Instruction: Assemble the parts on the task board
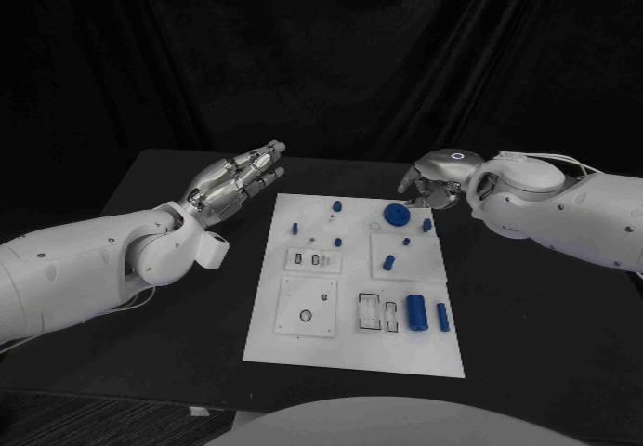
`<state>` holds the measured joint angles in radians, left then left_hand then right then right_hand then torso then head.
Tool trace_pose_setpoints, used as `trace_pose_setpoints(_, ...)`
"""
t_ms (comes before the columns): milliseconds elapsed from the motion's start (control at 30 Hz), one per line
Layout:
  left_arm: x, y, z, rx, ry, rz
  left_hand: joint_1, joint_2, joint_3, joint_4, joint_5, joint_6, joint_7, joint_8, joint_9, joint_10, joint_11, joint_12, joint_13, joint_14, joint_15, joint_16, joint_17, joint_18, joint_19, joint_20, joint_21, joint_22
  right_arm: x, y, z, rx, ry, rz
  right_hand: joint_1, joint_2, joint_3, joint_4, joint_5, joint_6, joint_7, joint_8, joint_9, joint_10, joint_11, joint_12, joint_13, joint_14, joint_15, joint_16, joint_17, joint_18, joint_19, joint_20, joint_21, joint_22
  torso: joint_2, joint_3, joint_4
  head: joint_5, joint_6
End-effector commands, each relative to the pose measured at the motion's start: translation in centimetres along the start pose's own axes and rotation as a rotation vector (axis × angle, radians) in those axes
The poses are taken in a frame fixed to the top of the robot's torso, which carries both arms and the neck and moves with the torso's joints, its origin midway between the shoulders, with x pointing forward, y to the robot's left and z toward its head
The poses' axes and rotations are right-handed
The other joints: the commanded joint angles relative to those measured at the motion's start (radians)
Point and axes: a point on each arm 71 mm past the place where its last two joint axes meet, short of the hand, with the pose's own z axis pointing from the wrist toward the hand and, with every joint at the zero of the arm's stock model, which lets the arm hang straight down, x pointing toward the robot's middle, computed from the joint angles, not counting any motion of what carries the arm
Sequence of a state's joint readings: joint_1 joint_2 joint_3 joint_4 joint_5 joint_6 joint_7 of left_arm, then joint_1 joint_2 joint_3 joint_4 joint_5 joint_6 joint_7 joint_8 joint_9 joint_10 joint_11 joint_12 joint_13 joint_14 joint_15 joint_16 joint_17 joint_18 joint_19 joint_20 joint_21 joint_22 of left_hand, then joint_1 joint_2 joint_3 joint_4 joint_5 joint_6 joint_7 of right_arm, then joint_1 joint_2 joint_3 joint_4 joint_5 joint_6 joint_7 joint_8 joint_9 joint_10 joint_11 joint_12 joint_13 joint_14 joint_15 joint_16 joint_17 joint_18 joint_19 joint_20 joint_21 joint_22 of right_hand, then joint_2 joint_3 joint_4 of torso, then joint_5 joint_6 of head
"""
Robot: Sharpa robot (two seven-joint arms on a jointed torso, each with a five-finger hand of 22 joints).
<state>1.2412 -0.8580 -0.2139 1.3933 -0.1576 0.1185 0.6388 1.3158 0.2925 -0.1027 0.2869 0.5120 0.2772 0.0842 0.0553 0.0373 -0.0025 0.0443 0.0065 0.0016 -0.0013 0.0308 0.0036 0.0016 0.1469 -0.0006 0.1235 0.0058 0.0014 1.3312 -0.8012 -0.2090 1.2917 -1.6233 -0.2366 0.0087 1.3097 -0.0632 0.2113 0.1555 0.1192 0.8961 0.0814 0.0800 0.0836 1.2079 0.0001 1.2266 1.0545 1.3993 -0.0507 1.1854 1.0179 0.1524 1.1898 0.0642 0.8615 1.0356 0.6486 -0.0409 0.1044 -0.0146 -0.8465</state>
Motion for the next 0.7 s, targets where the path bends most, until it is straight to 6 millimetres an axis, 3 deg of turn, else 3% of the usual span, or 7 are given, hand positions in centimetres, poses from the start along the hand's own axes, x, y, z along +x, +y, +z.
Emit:
trace_pose_setpoints(33,0.2,0.0,0.1,0.015,0.010,-0.010,0.011,0.000,0.008,-0.001,0.005,0.005,0.000,0.003,0.001,0.003,0.006,-0.007,-0.002,0.001,0.005,-0.004,-0.002,0.017,0.001,0.005,-0.006,-0.001,0.8,-0.4,-0.1,0.044,0.035,0.004,-0.035,0.006,-0.024,0.029,-0.006,-0.011,-0.006,-0.007,0.006,0.069,-0.003,0.131,0.173,0.042,-0.004,0.145,0.200,-0.020,0.038,-0.005,0.075,0.074,-0.005,-0.0033,-0.0066,0.006,-0.004)
trace_pose_setpoints(100,0.2,0.1,0.0,0.015,0.011,-0.012,0.011,0.000,0.008,-0.001,0.005,0.005,0.000,0.003,0.001,0.003,0.006,-0.007,-0.002,0.001,0.005,-0.004,-0.002,0.017,0.001,0.005,-0.006,-0.001,1.1,-0.4,-0.1,0.049,0.038,0.006,-0.052,0.004,-0.042,0.036,-0.005,-0.015,-0.005,-0.008,0.011,0.210,-0.009,0.246,0.347,0.103,-0.005,0.272,0.380,-0.036,0.083,-0.008,0.166,0.152,-0.006,-0.0034,-0.0074,0.008,-0.006)
trace_pose_setpoints(133,0.3,0.1,0.0,0.014,0.011,-0.012,0.011,0.000,0.008,-0.001,0.005,0.005,0.000,0.003,0.001,0.003,0.006,-0.007,-0.002,0.001,0.005,-0.004,-0.002,0.017,0.001,0.005,-0.006,-0.001,1.3,-0.3,0.0,0.053,0.041,0.007,-0.053,0.006,-0.046,0.036,-0.001,-0.014,-0.009,-0.007,0.013,0.262,-0.007,0.283,0.408,0.107,-0.006,0.282,0.395,-0.037,0.089,-0.010,0.181,0.168,-0.006,-0.0038,-0.0077,0.007,-0.007)
trace_pose_setpoints(167,0.3,0.1,0.0,0.014,0.012,-0.013,0.011,0.000,0.008,-0.001,0.005,0.005,0.000,0.003,0.001,0.003,0.006,-0.007,-0.002,0.001,0.005,-0.004,-0.002,0.017,0.001,0.005,-0.006,-0.001,1.4,-0.3,0.0,0.057,0.044,0.008,-0.056,0.009,-0.051,0.036,0.005,-0.019,-0.011,-0.007,0.016,0.347,-0.011,0.335,0.499,0.139,-0.011,0.335,0.473,-0.052,0.127,-0.011,0.253,0.224,-0.007,-0.0038,-0.0082,0.007,-0.007)
trace_pose_setpoints(200,0.3,0.1,0.0,0.014,0.012,-0.014,0.011,0.000,0.008,-0.001,0.005,0.005,0.000,0.003,0.001,0.003,0.006,-0.007,-0.002,0.001,0.005,-0.004,-0.002,0.017,0.001,0.005,-0.006,-0.001,1.5,-0.3,0.0,0.060,0.047,0.008,-0.059,0.010,-0.057,0.035,0.010,-0.029,-0.010,-0.010,0.017,0.363,-0.012,0.344,0.516,0.161,-0.012,0.369,0.527,-0.056,0.140,-0.013,0.281,0.248,-0.007,-0.0036,-0.0081,0.007,-0.007)
trace_pose_setpoints(367,0.3,0.2,0.0,0.012,0.013,-0.016,0.013,0.000,0.010,-0.001,0.006,0.004,0.000,0.003,0.001,0.003,0.007,-0.007,-0.002,0.001,0.005,-0.004,-0.002,0.017,0.001,0.006,-0.006,-0.001,2.1,-0.3,0.3,0.073,0.050,0.010,-0.062,0.013,-0.069,0.025,0.026,-0.078,-0.012,-0.013,0.017,0.363,-0.014,0.344,0.516,0.171,-0.017,0.385,0.553,-0.077,0.199,-0.018,0.394,0.336,-0.008,-0.0034,-0.0114,0.010,-0.010)
trace_pose_setpoints(700,0.3,0.3,-0.1,0.008,0.014,-0.017,0.013,0.000,0.010,-0.001,0.006,0.004,0.000,0.003,0.001,0.003,0.007,-0.007,-0.002,0.001,0.005,-0.004,-0.002,0.017,0.001,0.006,-0.006,-0.001,2.2,0.1,0.7,0.067,0.037,0.011,-0.028,0.026,-0.051,-0.012,0.120,-0.145,-0.024,-0.014,0.011,0.363,-0.024,0.344,0.516,0.171,-0.025,0.385,0.553,-0.073,0.194,-0.026,0.388,0.346,-0.008,-0.0032,-0.0115,0.011,-0.010)
